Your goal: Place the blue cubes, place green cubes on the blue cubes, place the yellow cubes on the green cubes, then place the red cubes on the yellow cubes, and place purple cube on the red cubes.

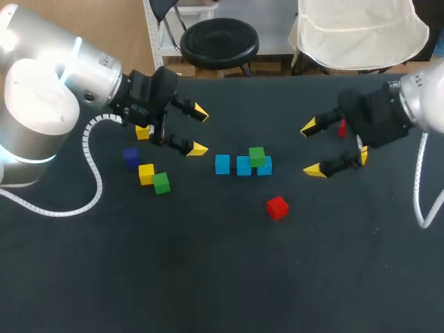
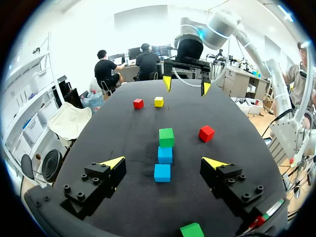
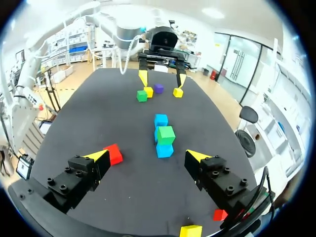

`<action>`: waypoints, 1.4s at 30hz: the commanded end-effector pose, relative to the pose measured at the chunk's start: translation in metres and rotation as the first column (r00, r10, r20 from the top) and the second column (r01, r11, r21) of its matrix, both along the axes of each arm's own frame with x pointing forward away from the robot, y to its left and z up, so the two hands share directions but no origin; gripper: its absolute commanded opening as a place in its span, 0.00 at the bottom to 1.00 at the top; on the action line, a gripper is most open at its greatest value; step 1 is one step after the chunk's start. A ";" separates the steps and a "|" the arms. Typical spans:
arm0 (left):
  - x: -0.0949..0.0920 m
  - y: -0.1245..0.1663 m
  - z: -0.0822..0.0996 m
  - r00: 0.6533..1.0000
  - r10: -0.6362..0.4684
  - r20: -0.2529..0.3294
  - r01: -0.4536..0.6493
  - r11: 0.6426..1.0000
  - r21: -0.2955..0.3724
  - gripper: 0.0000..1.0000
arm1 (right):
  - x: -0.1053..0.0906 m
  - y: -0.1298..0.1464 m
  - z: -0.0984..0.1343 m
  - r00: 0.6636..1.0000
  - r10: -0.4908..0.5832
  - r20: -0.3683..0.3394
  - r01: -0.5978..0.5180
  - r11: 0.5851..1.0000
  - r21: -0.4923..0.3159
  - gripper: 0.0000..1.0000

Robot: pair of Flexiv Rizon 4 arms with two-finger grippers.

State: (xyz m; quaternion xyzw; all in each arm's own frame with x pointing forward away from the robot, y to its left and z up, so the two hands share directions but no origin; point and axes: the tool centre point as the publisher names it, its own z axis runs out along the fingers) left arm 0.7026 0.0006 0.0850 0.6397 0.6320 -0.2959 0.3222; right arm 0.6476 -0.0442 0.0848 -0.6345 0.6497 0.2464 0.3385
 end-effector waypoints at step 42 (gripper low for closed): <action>-0.074 0.069 -0.023 0.988 0.146 -0.055 -0.134 0.973 0.186 1.00 | 0.009 -0.005 0.000 0.993 0.107 -0.058 -0.102 0.991 0.089 1.00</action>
